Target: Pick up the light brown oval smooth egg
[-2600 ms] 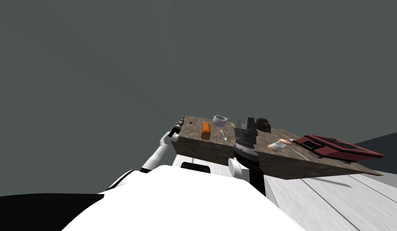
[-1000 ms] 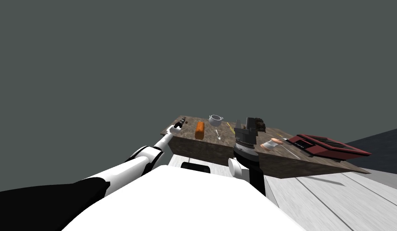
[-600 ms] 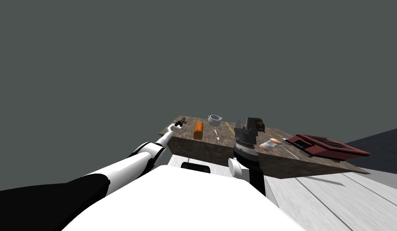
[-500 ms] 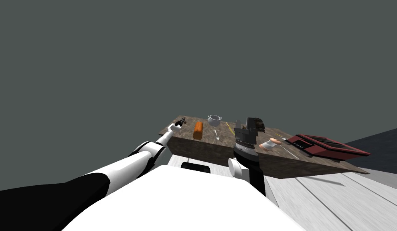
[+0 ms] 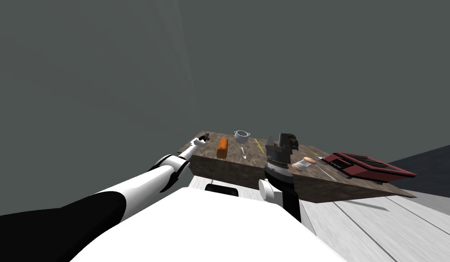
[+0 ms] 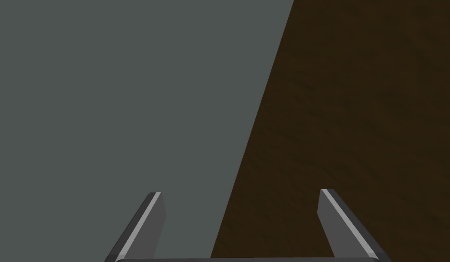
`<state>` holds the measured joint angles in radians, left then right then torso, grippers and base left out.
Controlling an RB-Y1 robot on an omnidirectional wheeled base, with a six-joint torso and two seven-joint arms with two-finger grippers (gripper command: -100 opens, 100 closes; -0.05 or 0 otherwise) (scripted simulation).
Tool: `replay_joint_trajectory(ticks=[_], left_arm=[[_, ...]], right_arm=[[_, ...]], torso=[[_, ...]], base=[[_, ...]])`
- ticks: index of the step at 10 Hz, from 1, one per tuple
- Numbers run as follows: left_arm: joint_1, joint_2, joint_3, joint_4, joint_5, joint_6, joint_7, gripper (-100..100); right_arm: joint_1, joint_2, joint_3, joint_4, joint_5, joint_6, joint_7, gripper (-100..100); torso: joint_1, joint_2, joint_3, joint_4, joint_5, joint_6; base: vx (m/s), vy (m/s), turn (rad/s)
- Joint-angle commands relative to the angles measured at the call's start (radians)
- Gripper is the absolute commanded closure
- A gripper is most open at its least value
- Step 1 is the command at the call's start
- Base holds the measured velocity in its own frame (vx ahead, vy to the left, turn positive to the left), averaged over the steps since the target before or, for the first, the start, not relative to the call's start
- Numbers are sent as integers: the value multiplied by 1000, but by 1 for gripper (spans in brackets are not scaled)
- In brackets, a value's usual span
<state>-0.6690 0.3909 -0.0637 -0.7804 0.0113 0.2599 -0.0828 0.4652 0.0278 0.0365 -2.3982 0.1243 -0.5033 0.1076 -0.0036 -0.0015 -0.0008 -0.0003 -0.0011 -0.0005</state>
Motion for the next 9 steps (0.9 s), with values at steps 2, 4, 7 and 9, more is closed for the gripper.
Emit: replay_joint_trajectory(ticks=[2,4,7,9], left_arm=[[-48,9,-3,90,-7,38,2,-100],[-78,17,-7,139,-8,59,4,-100],[-129,30,-15,228,-10,97,6,-100],[-168,40,-22,301,-12,126,7,-100]], right_arm=[[0,0,0,0,0,0,0,0],[0,0,0,0,0,0,0,0],[0,0,0,0,0,0,0,0],[0,0,0,0,0,0,0,0]], torso=[[1,0,0,0,0,0],[1,0,0,0,0,0],[0,0,0,0,0,0],[0,0,0,0,0,0]], base=[[21,-53,-5],[22,-50,-6],[30,-65,-7],[29,-73,-13]])
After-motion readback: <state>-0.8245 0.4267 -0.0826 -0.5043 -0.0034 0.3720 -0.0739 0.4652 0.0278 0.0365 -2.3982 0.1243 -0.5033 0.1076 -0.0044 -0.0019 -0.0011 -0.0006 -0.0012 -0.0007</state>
